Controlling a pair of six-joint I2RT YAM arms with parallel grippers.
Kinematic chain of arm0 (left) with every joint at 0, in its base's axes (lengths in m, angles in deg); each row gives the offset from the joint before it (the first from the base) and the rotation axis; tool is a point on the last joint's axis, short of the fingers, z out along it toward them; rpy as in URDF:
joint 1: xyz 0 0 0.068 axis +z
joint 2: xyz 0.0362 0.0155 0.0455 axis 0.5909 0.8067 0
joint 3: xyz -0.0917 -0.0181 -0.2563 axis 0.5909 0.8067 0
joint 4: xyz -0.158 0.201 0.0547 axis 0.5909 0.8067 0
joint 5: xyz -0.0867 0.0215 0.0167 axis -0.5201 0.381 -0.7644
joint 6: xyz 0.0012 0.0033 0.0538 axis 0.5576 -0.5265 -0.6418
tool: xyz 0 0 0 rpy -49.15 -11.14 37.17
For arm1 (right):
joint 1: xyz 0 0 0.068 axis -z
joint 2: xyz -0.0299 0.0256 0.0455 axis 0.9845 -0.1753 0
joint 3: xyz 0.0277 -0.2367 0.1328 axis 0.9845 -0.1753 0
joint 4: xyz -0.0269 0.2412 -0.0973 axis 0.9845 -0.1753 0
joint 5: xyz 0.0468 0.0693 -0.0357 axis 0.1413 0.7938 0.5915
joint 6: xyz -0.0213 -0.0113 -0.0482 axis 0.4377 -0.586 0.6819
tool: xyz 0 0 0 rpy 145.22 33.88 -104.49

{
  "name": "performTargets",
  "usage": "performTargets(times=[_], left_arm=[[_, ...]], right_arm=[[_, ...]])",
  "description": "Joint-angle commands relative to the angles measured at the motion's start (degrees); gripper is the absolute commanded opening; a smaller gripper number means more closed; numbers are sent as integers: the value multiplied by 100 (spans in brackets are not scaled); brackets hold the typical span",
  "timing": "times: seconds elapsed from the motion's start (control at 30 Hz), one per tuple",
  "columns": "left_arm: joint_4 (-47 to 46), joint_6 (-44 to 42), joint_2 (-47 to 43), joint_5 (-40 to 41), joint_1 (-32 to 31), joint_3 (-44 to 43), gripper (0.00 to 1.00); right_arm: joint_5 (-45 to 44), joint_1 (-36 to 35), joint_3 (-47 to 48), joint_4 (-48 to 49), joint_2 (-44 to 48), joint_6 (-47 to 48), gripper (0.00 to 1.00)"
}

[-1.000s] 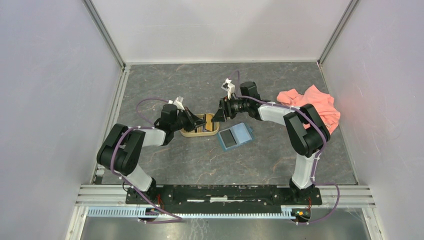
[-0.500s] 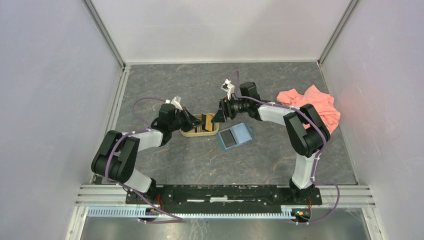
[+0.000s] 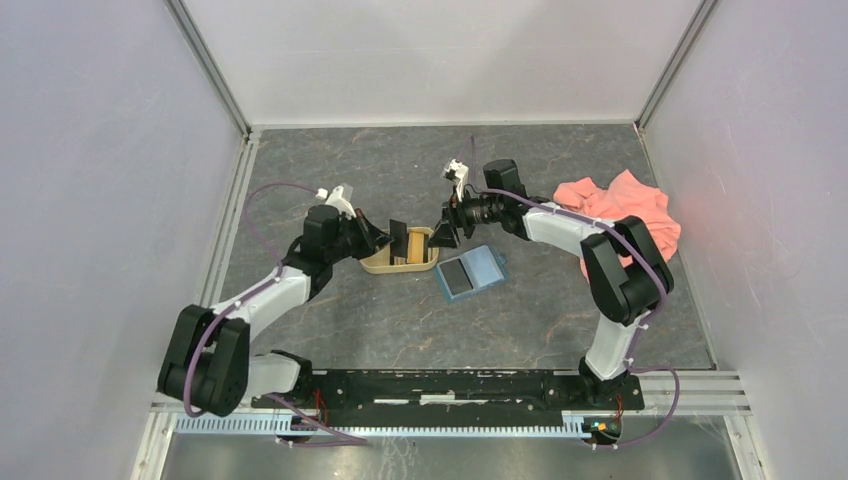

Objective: Put the credit cards into the card holder
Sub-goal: Pick up the credit card from the storage box.

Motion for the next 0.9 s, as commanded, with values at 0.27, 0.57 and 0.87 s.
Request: performTargets(times=[0.27,0.57,0.87], left_arm=[[-1485,-290,-957,-1206,20,463,2],[-4503,895,-393,-1632,-394,1039,2],[-5497,1222,424,-1299,-1078,746,2]], right_arm=[[663,196,-146,-1056,1420,2184,78],[1177,614,-1695,1381,2401,38,84],[1156,851,-2191,3191,2239,-2000,89]])
